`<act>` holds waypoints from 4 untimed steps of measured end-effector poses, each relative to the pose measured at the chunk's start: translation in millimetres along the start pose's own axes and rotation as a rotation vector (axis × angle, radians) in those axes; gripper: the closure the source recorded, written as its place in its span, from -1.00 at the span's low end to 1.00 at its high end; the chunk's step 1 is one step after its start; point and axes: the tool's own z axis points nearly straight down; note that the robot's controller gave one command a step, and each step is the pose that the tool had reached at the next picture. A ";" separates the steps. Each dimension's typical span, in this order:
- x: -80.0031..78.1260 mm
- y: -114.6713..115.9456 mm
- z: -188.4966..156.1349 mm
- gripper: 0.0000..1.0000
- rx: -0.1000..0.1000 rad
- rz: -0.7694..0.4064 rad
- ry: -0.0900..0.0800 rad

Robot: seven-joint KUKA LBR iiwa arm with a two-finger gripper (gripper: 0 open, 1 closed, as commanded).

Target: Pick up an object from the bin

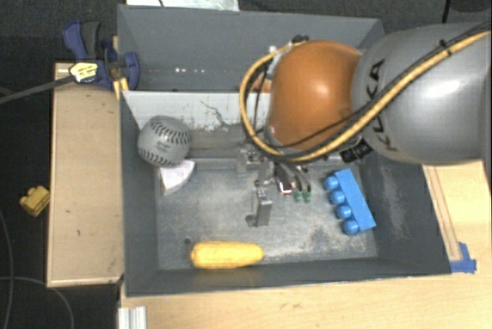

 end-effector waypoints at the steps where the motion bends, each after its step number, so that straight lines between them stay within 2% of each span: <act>1: 27.1 -15.2 -8.6 -1.00 -0.002 0.001 0.000; 2: 31.4 -22.0 34.0 -1.00 -0.001 -0.132 -0.009; 3: 36.8 -17.2 72.5 -1.00 0.000 -0.311 0.000; 4: 38.1 -11.7 109.7 -1.00 0.000 -0.160 -0.001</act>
Offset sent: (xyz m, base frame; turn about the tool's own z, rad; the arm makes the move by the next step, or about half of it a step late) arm -0.0336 -0.0228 -0.0921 -0.3156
